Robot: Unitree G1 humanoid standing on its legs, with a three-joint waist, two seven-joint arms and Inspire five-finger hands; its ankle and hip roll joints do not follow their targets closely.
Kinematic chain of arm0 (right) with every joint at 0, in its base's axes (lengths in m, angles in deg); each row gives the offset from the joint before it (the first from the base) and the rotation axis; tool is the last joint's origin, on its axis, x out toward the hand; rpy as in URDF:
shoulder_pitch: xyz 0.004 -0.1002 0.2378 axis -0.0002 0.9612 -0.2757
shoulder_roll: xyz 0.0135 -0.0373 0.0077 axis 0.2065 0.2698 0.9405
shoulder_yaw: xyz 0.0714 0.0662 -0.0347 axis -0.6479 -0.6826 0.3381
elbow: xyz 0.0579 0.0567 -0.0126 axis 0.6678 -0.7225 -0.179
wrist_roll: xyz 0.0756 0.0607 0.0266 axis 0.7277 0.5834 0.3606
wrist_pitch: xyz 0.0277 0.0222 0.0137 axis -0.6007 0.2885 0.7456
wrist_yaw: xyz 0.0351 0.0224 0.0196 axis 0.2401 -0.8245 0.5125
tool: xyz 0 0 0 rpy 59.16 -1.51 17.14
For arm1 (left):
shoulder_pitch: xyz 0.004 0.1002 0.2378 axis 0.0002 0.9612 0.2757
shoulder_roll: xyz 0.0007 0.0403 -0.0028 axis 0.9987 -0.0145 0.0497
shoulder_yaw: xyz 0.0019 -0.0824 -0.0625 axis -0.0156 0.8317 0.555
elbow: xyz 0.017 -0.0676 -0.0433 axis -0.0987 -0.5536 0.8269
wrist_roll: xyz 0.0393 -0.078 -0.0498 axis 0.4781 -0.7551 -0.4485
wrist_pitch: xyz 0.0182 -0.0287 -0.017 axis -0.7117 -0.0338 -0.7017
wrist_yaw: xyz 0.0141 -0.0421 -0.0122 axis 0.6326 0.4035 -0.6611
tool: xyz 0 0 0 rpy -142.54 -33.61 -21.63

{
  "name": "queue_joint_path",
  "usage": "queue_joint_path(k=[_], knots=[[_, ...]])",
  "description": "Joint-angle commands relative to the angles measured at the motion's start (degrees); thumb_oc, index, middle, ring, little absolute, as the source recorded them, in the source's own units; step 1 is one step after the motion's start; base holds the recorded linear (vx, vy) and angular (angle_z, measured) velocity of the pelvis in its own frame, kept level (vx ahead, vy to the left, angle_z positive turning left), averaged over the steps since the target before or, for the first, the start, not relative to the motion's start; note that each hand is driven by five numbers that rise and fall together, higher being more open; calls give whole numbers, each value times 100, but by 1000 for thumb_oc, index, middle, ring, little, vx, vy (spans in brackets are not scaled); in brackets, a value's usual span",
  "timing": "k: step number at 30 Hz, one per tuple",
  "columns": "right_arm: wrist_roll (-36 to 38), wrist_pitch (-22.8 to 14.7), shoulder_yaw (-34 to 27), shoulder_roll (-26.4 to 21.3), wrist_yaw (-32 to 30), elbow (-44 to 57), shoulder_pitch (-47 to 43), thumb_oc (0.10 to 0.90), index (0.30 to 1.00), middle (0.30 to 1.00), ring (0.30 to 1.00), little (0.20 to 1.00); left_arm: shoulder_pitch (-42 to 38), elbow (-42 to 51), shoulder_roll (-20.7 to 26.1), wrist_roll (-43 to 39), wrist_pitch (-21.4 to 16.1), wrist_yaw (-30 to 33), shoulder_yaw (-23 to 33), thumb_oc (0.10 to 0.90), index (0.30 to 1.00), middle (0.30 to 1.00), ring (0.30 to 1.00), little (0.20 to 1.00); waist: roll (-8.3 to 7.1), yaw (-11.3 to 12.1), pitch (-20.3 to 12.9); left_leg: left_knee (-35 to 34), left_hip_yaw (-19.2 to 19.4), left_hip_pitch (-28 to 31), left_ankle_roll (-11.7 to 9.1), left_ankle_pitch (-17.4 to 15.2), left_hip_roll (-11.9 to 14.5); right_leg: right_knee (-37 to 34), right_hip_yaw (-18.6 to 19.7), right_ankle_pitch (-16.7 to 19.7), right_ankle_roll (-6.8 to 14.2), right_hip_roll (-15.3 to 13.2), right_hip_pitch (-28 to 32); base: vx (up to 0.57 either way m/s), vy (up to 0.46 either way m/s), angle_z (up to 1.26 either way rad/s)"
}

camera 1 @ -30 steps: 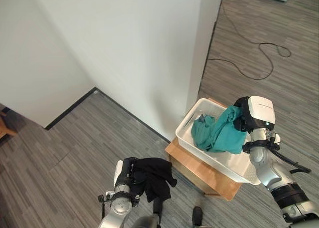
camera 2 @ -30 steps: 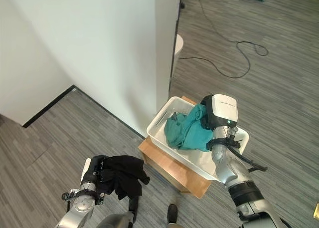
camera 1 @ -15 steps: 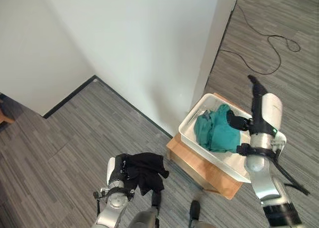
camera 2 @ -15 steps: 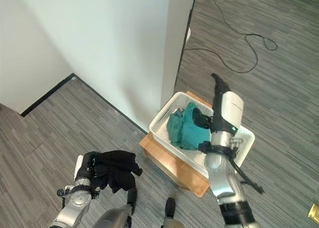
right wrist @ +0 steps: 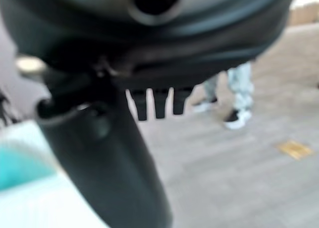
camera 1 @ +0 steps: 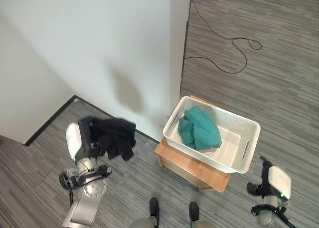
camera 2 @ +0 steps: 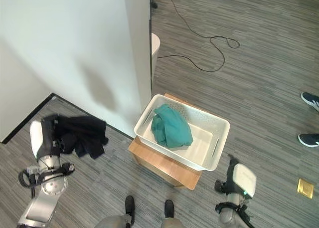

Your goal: Pick up bed clothes into laundry basket.

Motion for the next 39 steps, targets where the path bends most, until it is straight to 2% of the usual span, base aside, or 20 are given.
queue_joint_path(k=[1, 4, 5, 10, 11, 15, 17, 24, 28, 30, 35, 39], knots=[[-445, -423, 246, -298, -91, -39, -208, 800, 900, 900, 900, 900, -952, 891, 353, 463, -861, 294, 167, 400, 300, 300, 300, 300, -218, -12, -544, 8, 201, 155, -317, -636, 327, 35, -86, -342, 427, -462, 390, -24, -20, -14], [-429, -408, 423, -238, -14, -458, -265, 800, 900, 900, 900, 900, -1220, 1076, 381, 332, -939, 222, 116, 400, 300, 300, 300, 300, -195, -34, -522, 8, 246, 152, -319, -552, 347, 35, -50, -277, 422, -446, 356, -21, -13, -10], [-414, -415, 511, -192, 15, -706, -325, 800, 900, 900, 900, 900, -1365, 1110, 390, 232, -988, 170, 87, 400, 300, 300, 300, 300, -187, -36, -527, 8, 252, 183, -326, -620, 350, 35, -35, -336, 426, -443, 379, -22, -18, -8], [-168, -347, 831, -9, 247, -1670, -562, 800, 900, 900, 900, 900, -2273, 1266, 357, -550, -1227, -188, -324, 400, 300, 300, 300, 300, -147, -68, -512, 8, 266, 163, -341, -505, 367, 35, -30, -284, 412, -413, 363, -51, -24, -6], [-30, -305, 914, 60, 375, -2057, -606, 800, 900, 900, 900, 900, -2636, 1197, 321, -756, -1256, -371, -547, 400, 300, 300, 300, 300, -130, -92, -536, 8, 251, 152, -347, -488, 368, 35, -44, -281, 416, -411, 370, -48, -23, 0], [200, -271, 1000, 193, 559, -2465, -691, 800, 900, 900, 900, 900, -3223, 1012, 235, -1077, -1332, -522, -837, 400, 300, 300, 300, 300, -124, -150, -568, 8, 244, 159, -356, -486, 372, 35, -68, -285, 416, -407, 370, -13, -17, 1], [402, -264, 1027, 242, 686, -2632, -757, 800, 900, 900, 900, 900, -3718, 659, -2, -1345, -1329, -592, -1125, 400, 300, 300, 300, 300, -129, -215, -606, 8, 248, 172, -354, -474, 379, 35, -47, -282, 413, -399, 367, -2, -37, 2], [744, -359, 995, 248, 749, -2696, -863, 800, 900, 900, 900, 900, -3867, -537, -458, -1841, -1272, -829, -1612, 400, 300, 300, 300, 300, -100, -340, -588, 8, 318, 269, -351, -506, 390, 35, 26, -255, 391, -383, 368, 18, -12, -5], [826, -352, 1015, 243, 735, -2784, -961, 800, 900, 900, 900, 900, -3803, -792, -500, -1882, -1188, -965, -1725, 400, 300, 300, 300, 300, -85, -366, -557, 8, 308, 307, -352, -583, 381, 35, 27, -305, 405, -399, 391, 40, 5, -3], [829, -335, 1029, 261, 720, -2850, -978, 800, 900, 900, 900, 900, -3733, -924, -471, -1724, -1104, -1038, -1786, 400, 300, 300, 300, 300, -81, -371, -530, 8, 321, 267, -350, -514, 384, 35, 28, -238, 404, -391, 344, -10, 3, -2], [921, -358, 1008, 294, 646, -2849, -932, 800, 900, 900, 900, 900, -3594, -1529, -527, -1154, -848, -881, -1922, 400, 300, 300, 300, 300, -128, -419, -470, 8, 336, 252, -356, -601, 368, 35, 27, -274, 428, -397, 302, 12, 1, 0], [972, -344, 1023, 295, 577, -2908, -968, 800, 900, 900, 900, 900, -3536, -2155, -758, -930, -732, -902, -2180, 400, 300, 300, 300, 300, -153, -478, -401, 8, 339, 124, -362, -567, 345, 35, -5, -253, 431, -400, 206, 0, 0, 0]])
